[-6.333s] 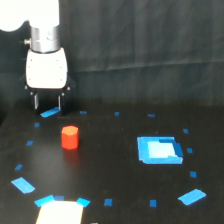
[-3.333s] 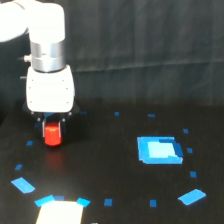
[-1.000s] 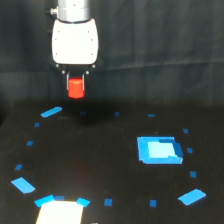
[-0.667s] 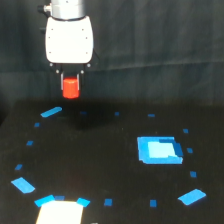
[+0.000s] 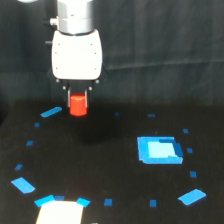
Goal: Pick up the red object from the table
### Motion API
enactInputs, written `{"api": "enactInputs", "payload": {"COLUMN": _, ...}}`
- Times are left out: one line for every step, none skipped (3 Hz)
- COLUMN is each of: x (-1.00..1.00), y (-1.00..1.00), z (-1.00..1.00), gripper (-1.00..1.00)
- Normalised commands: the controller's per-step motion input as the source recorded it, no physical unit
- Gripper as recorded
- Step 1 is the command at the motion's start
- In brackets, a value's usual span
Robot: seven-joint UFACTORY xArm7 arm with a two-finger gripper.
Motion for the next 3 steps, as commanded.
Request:
{"api": "enactInputs", "payload": {"x": 0.15, "y": -1.00, "z": 0.07, "gripper": -1.00}}
{"api": "enactInputs", "payload": {"x": 0.23, "y": -1.00, "z": 0.53, "gripper": -1.00}}
{"api": "enactInputs", "payload": {"x": -0.30, "y": -1.00, "z": 0.30, "gripper": -1.00}}
